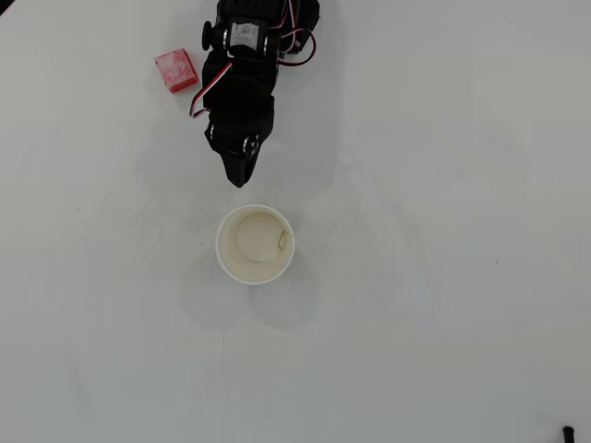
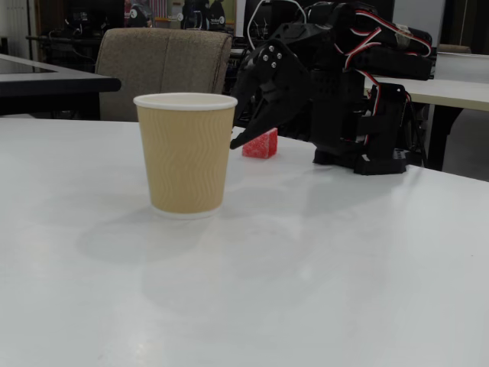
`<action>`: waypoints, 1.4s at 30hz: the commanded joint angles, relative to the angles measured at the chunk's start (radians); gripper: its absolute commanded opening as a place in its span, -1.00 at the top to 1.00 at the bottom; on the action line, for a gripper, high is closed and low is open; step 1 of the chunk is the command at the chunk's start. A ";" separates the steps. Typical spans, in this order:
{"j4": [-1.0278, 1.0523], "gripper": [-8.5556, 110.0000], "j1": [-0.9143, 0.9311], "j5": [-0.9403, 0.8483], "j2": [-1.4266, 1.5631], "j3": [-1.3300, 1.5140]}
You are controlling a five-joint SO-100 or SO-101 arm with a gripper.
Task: Grasp a red cube and put it in the cup.
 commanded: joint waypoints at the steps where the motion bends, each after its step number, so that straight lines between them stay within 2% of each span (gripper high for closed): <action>1: -0.025 0.85 0.011 0.009 0.014 0.075; 3: -0.026 0.85 -0.002 0.009 0.014 0.075; 11: -0.026 0.85 -0.270 0.009 0.014 0.075; 18: -0.029 0.85 -0.351 0.009 0.014 0.075; 42: -0.032 0.85 -0.408 0.009 0.014 0.075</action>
